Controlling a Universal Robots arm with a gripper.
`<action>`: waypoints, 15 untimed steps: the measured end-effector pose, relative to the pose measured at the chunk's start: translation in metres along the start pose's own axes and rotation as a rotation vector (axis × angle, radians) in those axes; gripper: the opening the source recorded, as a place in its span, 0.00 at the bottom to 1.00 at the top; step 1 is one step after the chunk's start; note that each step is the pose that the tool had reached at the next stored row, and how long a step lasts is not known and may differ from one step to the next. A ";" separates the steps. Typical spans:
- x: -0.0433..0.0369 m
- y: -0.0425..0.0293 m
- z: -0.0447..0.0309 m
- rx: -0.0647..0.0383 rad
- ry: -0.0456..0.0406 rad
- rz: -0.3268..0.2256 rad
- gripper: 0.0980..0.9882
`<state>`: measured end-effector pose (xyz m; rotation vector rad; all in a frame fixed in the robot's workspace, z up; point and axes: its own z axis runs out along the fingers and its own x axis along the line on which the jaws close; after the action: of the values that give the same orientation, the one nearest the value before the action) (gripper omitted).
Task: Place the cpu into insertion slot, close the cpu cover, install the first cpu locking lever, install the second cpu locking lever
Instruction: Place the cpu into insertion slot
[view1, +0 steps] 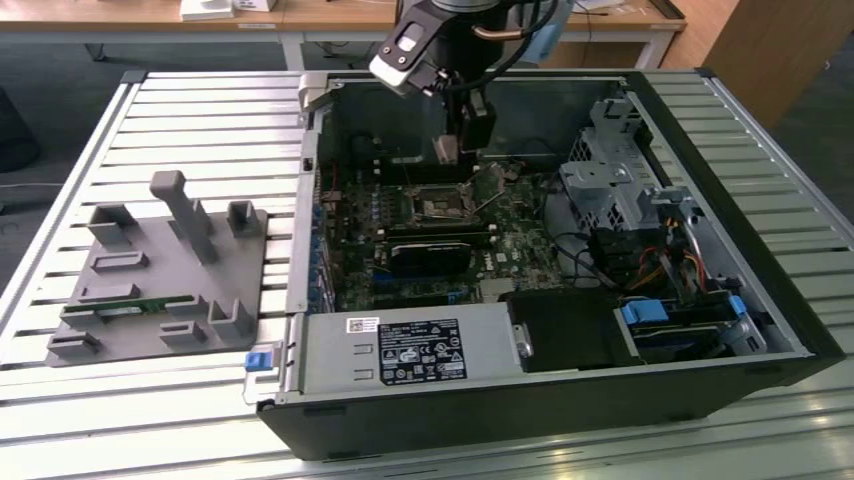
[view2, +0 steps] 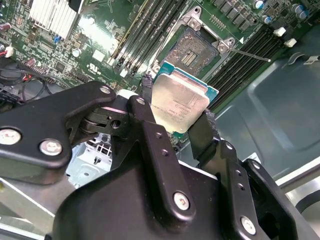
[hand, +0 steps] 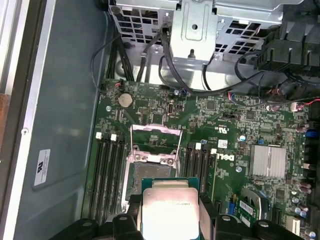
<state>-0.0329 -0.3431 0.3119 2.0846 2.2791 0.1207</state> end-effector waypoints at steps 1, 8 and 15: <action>0.0001 0.0000 0.0007 0.000 -0.0009 0.006 0.49; 0.0008 -0.0007 0.0076 -0.001 -0.0057 0.056 0.49; 0.0012 -0.0014 0.0159 -0.001 -0.0055 0.056 0.49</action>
<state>-0.0329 -0.3417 0.2960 2.1464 2.2173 0.1184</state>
